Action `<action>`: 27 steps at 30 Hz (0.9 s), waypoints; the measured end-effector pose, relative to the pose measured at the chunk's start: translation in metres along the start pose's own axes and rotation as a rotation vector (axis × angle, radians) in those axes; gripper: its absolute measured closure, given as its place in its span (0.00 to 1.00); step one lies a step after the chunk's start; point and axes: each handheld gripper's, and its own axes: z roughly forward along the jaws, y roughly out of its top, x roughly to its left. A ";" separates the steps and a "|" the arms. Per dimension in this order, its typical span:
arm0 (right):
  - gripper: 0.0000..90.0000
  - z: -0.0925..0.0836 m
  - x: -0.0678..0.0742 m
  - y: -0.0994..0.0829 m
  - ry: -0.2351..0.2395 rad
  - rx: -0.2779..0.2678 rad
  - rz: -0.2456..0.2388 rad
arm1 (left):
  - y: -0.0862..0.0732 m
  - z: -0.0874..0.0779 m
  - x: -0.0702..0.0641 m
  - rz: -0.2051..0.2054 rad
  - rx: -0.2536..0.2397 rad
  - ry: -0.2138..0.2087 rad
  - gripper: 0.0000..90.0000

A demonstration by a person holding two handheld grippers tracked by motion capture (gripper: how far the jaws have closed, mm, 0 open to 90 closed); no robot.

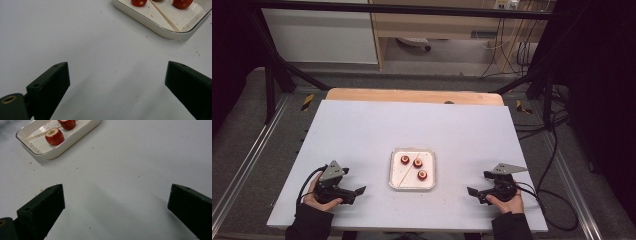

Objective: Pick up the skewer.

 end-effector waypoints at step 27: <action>0.02 0.001 0.000 0.000 0.000 -0.001 0.000 | 0.016 0.013 -0.022 0.011 0.014 0.001 0.07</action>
